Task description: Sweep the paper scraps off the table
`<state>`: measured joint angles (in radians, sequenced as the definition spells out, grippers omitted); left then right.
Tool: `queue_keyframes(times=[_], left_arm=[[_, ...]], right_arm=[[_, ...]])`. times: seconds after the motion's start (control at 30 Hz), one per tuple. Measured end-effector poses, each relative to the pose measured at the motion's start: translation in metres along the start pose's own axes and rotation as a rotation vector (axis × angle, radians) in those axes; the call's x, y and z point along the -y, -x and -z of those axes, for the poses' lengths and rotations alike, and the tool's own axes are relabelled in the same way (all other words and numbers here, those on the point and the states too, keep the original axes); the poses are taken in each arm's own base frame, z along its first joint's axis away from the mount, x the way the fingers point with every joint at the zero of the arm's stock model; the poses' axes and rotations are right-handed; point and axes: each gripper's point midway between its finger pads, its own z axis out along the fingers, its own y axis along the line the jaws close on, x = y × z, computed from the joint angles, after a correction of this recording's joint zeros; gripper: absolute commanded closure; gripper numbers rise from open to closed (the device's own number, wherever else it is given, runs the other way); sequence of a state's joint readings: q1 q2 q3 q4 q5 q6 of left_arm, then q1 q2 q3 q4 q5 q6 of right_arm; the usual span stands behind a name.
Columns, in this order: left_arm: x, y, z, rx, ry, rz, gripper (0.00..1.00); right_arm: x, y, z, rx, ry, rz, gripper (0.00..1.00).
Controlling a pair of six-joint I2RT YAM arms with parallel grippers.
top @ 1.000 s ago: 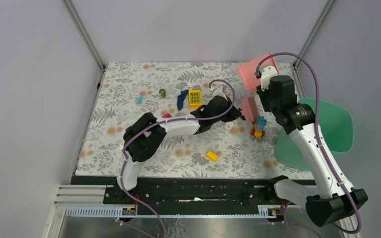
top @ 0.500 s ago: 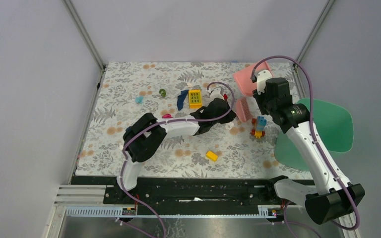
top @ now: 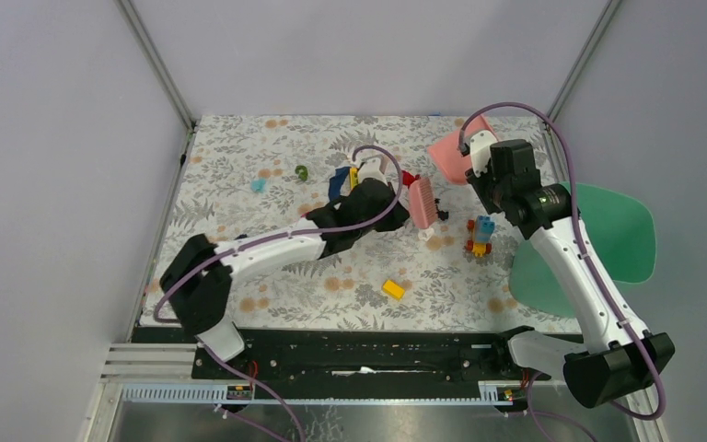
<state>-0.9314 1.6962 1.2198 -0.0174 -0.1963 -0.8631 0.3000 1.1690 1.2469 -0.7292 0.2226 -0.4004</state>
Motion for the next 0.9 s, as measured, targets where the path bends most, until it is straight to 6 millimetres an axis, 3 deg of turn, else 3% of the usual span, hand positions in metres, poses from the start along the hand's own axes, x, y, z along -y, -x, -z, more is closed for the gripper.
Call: queue_keyframes(times=[0.13, 0.27, 0.37, 0.47, 0.53, 0.63, 0.9], left_arm=[[-0.018, 0.001, 0.046, -0.02, 0.029, -0.053, 1.0], [-0.041, 0.001, 0.079, -0.029, 0.078, -0.105, 1.0], [-0.047, 0.017, 0.1, 0.016, 0.104, -0.146, 1.0], [-0.047, 0.038, 0.105, 0.08, 0.1, -0.139, 1.0], [-0.046, 0.048, 0.098, 0.116, 0.093, -0.113, 1.0], [-0.047, 0.054, 0.071, 0.139, 0.107, -0.077, 1.0], [-0.03, 0.043, -0.044, 0.111, 0.073, -0.043, 1.0]], right_arm=[[0.002, 0.004, 0.006, 0.003, 0.011, 0.04, 1.0], [-0.007, 0.001, 0.005, -0.032, 0.08, 0.086, 1.0], [-0.02, -0.013, -0.001, -0.1, 0.144, 0.103, 1.0], [-0.026, -0.025, -0.004, -0.14, 0.166, 0.095, 1.0], [-0.027, -0.031, -0.004, -0.16, 0.16, 0.082, 1.0], [-0.023, -0.037, -0.003, -0.19, 0.131, 0.08, 1.0], [-0.008, -0.048, 0.004, -0.237, 0.055, 0.104, 1.0]])
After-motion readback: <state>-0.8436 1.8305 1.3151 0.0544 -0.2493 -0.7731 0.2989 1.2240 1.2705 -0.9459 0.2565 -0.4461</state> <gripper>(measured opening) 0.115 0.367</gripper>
